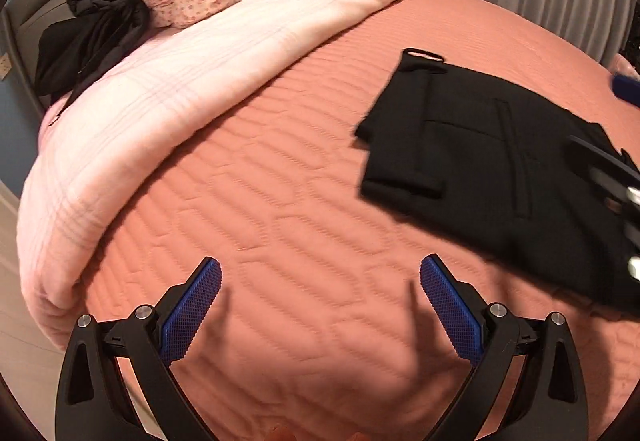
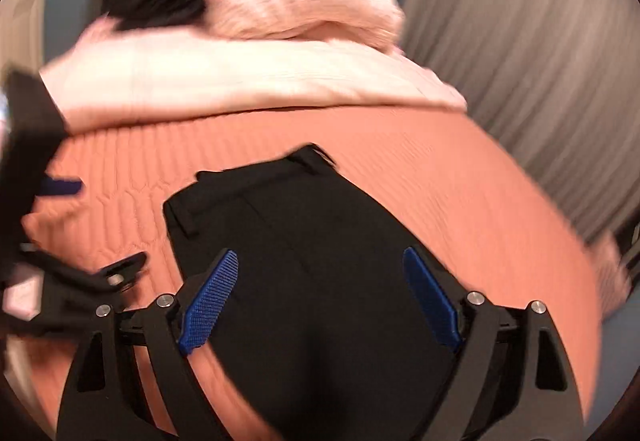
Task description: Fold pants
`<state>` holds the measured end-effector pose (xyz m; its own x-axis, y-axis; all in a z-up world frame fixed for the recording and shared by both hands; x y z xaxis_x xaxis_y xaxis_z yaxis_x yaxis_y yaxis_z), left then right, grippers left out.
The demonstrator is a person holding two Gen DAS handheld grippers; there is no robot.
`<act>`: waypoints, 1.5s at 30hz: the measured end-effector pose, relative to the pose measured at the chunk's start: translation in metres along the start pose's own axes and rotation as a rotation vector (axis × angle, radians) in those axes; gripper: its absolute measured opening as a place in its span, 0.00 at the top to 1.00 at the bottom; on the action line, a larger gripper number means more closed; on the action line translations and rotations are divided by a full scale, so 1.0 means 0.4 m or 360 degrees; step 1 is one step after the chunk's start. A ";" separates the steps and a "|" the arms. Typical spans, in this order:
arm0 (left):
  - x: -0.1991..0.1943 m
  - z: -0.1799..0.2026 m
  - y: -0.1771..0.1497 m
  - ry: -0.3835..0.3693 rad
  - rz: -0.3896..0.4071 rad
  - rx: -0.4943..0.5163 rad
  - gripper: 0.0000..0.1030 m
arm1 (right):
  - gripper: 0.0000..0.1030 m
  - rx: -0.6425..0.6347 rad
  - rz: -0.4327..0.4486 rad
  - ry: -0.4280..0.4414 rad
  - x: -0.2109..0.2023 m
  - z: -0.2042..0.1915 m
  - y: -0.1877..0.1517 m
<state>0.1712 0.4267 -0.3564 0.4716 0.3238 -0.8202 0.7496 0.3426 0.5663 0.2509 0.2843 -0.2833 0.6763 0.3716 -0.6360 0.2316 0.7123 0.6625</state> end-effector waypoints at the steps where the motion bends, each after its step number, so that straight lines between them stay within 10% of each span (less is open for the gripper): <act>1: -0.003 -0.014 -0.007 0.0017 -0.0003 -0.0004 0.05 | 0.19 -0.0044 -0.0001 0.0002 0.019 -0.029 0.016; 13: -0.092 -0.194 -0.089 0.0094 0.0031 -0.0127 0.05 | 0.04 -0.0164 -0.0089 -0.0182 0.236 -0.173 0.084; 15: -0.104 -0.193 -0.081 0.0077 0.0049 -0.0132 0.05 | 0.29 -0.0045 -0.0219 -0.0092 0.289 -0.165 0.076; 21: -0.125 -0.158 -0.049 0.0002 0.0100 -0.0104 0.05 | 0.59 0.0159 -0.0227 0.0015 0.284 -0.163 0.063; 29: -0.069 -0.098 -0.020 -0.0053 0.0087 -0.0030 0.05 | 0.71 0.0329 -0.0184 0.0221 0.244 -0.139 0.076; 32: -0.036 -0.075 0.018 -0.0132 0.0082 -0.0036 0.05 | 0.55 0.0657 -0.0117 0.0505 0.211 -0.094 0.075; 33: -0.024 -0.062 0.038 -0.0185 0.0077 -0.0044 0.05 | 0.38 0.0763 -0.0084 0.0516 0.194 -0.058 0.070; 36: 0.028 -0.027 0.085 -0.0288 0.0027 -0.0061 0.05 | 0.31 0.0837 -0.0054 0.0376 0.163 0.042 0.038; 45: 0.019 -0.052 0.033 -0.0119 0.0046 0.0001 0.05 | 0.14 -0.0173 -0.0187 0.0110 0.246 -0.236 0.099</act>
<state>0.1749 0.4522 -0.3533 0.5265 0.2666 -0.8073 0.7355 0.3335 0.5898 0.2607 0.4050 -0.3570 0.5982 0.3193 -0.7349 0.2270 0.8120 0.5376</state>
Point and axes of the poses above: each gripper's, at about its wrist camera, not at the fingertips, and x roughly the way its jaws point, z to its right, y to its top, the point moved 10 cm from there along x, roughly the way its jaws point
